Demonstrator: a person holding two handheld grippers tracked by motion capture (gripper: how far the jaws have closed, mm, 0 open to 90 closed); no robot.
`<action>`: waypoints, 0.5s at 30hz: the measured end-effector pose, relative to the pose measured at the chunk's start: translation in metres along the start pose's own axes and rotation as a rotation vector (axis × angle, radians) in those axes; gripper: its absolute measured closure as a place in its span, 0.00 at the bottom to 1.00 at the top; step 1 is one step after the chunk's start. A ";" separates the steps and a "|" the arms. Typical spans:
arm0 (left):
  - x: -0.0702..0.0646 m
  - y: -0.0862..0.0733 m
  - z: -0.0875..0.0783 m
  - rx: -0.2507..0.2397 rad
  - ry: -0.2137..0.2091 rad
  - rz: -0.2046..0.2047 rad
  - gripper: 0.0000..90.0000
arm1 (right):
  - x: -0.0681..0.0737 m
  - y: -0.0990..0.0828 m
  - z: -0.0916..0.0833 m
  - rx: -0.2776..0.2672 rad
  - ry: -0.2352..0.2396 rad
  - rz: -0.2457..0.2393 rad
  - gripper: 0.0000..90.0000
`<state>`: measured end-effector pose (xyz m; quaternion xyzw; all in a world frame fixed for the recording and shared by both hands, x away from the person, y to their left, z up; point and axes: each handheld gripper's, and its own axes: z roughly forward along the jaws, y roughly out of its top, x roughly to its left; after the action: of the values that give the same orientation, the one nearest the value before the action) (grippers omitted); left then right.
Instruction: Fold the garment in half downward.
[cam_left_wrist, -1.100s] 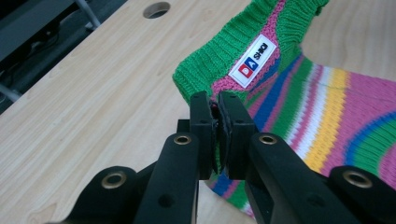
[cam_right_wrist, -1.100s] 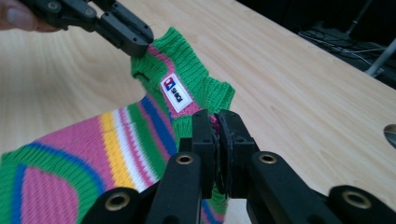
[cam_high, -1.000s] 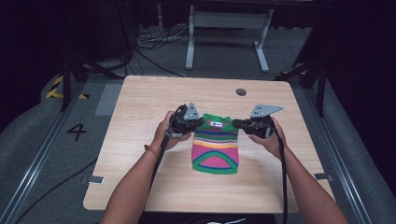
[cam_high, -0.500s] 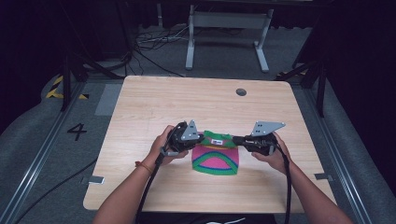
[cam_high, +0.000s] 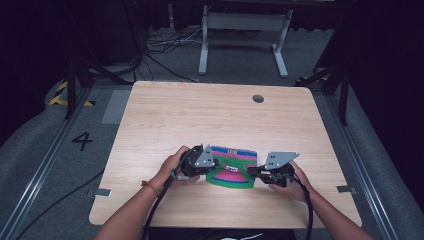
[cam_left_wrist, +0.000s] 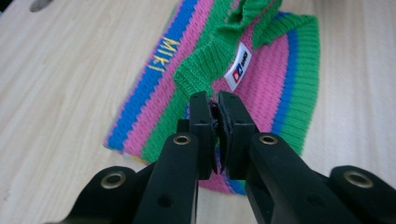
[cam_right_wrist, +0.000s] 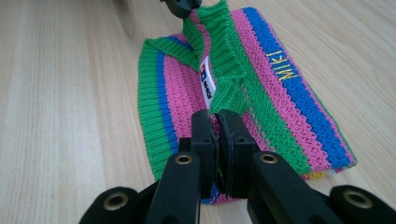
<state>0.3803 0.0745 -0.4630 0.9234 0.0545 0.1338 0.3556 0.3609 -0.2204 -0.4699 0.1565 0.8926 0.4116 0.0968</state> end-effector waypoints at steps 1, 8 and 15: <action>-0.003 -0.001 -0.001 0.007 -0.008 0.002 0.94 | 0.001 -0.001 0.000 -0.003 0.000 0.000 0.95; -0.019 -0.007 -0.004 0.031 -0.043 0.029 0.94 | 0.012 -0.002 -0.005 -0.003 0.027 -0.018 0.94; -0.030 -0.016 0.000 0.059 -0.072 0.037 0.93 | 0.024 -0.010 -0.005 0.053 0.074 -0.047 0.94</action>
<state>0.3519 0.0803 -0.4799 0.9386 0.0286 0.1051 0.3273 0.3353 -0.2215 -0.4760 0.1224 0.9096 0.3909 0.0691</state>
